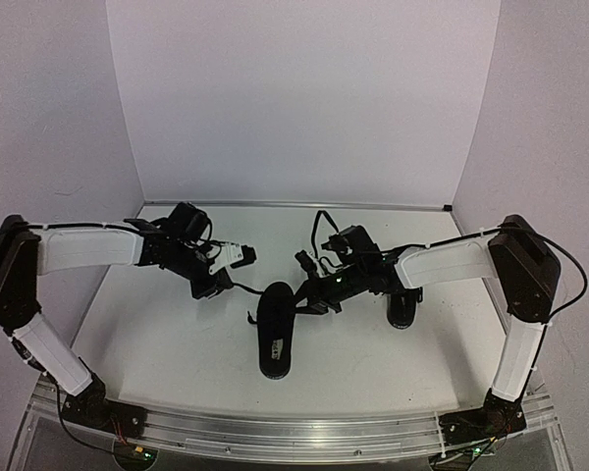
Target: Tie the shoes
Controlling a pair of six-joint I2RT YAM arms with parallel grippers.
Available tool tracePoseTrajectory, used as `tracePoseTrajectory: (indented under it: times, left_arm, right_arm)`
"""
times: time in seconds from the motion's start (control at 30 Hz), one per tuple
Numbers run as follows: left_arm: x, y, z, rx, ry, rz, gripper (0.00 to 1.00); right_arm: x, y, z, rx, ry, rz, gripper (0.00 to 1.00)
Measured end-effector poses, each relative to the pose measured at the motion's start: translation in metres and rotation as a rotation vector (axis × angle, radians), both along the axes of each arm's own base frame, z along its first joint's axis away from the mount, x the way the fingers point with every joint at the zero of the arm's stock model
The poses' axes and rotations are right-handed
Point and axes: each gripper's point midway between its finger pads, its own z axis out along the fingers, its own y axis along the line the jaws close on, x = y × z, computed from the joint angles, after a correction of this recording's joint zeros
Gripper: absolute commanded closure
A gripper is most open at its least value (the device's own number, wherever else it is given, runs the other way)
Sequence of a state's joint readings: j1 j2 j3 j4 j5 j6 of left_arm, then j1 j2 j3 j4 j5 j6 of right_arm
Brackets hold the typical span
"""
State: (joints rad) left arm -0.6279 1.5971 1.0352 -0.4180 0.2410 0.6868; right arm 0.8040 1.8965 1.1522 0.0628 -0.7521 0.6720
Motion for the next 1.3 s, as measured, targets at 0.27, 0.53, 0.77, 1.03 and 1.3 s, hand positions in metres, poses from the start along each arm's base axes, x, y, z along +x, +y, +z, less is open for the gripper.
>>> tracePoseTrajectory:
  times: [0.27, 0.53, 0.77, 1.03, 1.3]
  left_arm:
    - [-0.035, -0.029, 0.074, -0.144, -0.086, 0.007, 1.00]
    - [-0.087, -0.022, 0.035, -0.007, 0.085, 0.130, 1.00]
    - [-0.116, 0.014, 0.018, 0.141, 0.183, 0.279, 1.00]
    - [-0.144, 0.012, 0.003, 0.278, 0.280, 0.338, 1.00]
    - [-0.168, 0.005, -0.002, 0.332, 0.337, 0.304, 1.00]
  right_arm:
    - [0.005, 0.003, 0.005, 0.005, -0.016, -0.007, 1.00]
    - [0.008, 0.004, 0.007, 0.004, -0.027, -0.017, 1.00]
    - [0.009, 0.003, 0.006, 0.001, -0.031, -0.022, 1.00]
    - [0.010, 0.003, 0.006, -0.001, -0.031, -0.024, 1.00]
    - [0.010, 0.003, 0.005, -0.004, -0.033, -0.027, 1.00]
